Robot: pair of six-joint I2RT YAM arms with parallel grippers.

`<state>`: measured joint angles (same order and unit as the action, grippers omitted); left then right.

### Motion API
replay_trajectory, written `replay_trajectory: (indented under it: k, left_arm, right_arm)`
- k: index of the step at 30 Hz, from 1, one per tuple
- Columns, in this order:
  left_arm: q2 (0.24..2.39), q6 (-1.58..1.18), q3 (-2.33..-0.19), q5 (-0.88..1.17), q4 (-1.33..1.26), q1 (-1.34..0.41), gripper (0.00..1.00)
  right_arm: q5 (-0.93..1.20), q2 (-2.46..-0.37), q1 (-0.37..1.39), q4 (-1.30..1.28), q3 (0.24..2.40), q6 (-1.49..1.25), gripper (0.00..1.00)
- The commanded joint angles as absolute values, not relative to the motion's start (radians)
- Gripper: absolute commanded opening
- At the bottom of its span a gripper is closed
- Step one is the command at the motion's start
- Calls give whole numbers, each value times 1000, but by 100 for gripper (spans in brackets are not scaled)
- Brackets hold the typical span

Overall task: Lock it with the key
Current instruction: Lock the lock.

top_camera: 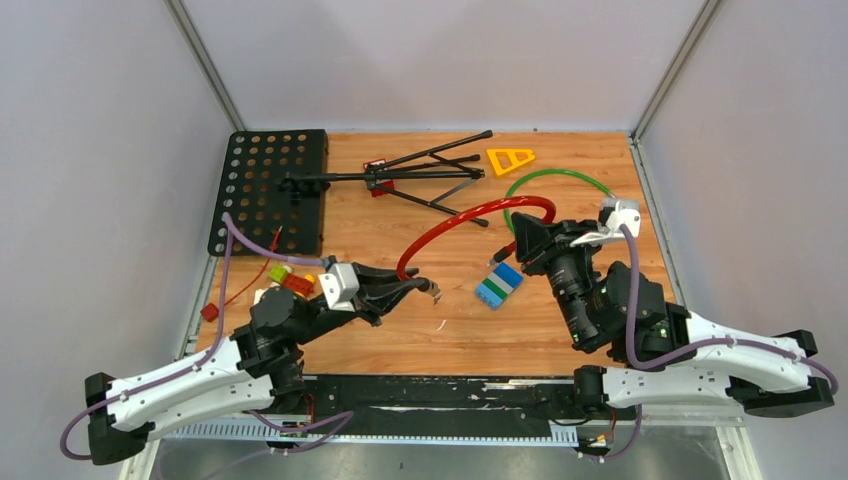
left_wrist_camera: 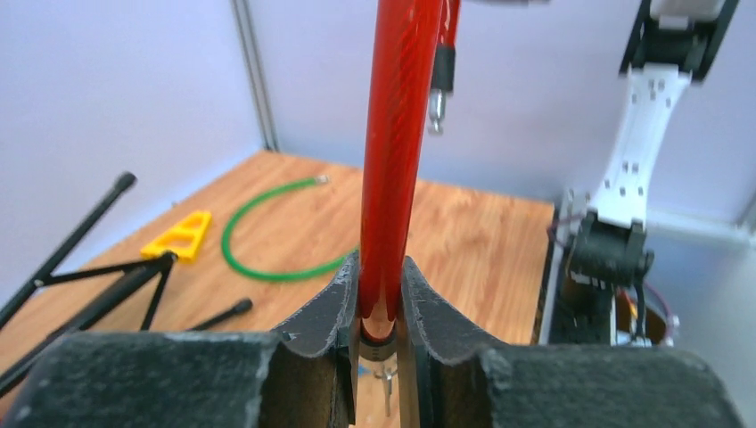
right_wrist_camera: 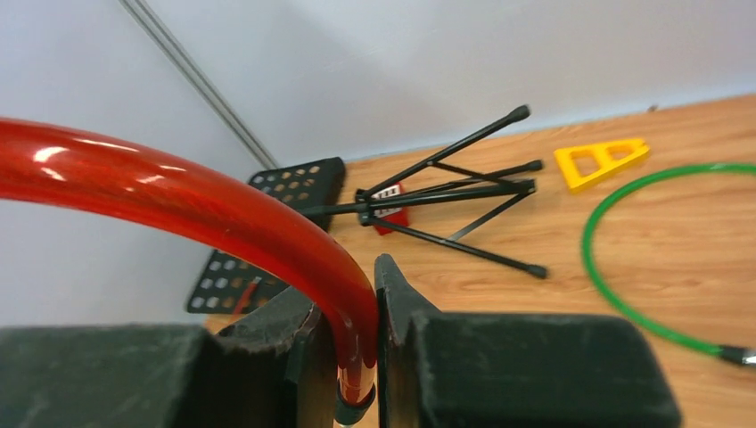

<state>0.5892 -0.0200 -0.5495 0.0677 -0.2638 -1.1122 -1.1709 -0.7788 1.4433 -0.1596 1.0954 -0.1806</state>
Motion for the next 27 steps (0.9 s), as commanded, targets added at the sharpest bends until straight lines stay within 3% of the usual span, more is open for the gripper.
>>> replay_trajectory:
  k: [1,11,16,21,22,27]
  left_arm:
    - [550,-80,-506,-75,-652,-1112,0]
    - [559,-103,-567,-187,-751,-1113,0]
    - [549,-69,-581,-173,-647,-1112,0]
    - [544,-36,-597,-106,-466,-1112,0]
    - [546,-39,-598,-95,-436,-1112,2]
    - [550,-88,-609,-39,-286,-1112,43]
  right_arm:
    - [-1252,-774,1442,-34,1105,-560,0]
    - [-1370,-897,1441,-110,1205,-815,0]
    - [-1399,-920,1428,-18,1237,-640,0]
    - [-1197,-909,1365,141,1262,-254,0]
    - [-1139,-909,1358,157,1270,-167,0]
    - [-975,-937,1358,38,1367,63,0]
